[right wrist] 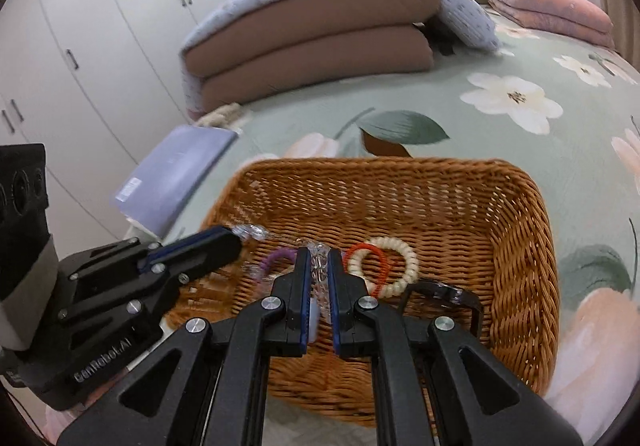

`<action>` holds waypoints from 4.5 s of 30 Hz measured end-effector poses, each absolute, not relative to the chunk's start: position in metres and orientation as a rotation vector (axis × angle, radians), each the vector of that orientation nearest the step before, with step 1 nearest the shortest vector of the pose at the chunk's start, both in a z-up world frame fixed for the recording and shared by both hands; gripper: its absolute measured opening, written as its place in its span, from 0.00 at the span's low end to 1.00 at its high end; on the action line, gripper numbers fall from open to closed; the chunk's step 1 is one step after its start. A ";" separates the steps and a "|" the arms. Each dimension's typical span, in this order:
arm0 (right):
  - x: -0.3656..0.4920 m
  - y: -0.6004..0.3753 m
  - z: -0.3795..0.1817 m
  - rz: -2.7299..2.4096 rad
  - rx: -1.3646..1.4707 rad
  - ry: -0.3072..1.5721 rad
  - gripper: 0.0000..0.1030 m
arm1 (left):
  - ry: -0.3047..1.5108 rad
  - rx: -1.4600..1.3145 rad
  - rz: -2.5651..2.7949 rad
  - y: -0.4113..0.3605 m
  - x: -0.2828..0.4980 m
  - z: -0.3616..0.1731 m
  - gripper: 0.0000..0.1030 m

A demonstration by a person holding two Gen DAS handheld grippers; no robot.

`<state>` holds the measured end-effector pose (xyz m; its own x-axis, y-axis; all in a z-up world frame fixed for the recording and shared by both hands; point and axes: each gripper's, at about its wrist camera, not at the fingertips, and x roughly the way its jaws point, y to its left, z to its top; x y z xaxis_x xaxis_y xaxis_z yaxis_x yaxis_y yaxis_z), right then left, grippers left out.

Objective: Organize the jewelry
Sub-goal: 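Carry the keychain and chain into the wicker basket and open both tools, then withdraw both tools from the basket back over the remaining jewelry, then grasp the silver hair pin with the right tool while the left grasps the gold charm, then carry the hair pin and gold charm into the basket and open both tools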

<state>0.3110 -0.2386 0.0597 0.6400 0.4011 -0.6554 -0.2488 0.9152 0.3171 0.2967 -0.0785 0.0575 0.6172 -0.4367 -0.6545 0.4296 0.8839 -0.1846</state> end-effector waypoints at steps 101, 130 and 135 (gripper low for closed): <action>0.091 -0.210 -0.036 0.362 -0.132 0.857 0.26 | 0.888 0.162 -0.483 -0.089 0.084 -0.039 0.44; 0.144 -0.257 0.095 0.306 0.002 0.551 0.25 | 0.644 0.050 -0.483 -0.057 0.118 0.054 0.21; 0.196 -0.260 0.113 0.305 0.050 0.555 0.25 | 0.600 0.038 -0.460 -0.053 0.160 0.083 0.21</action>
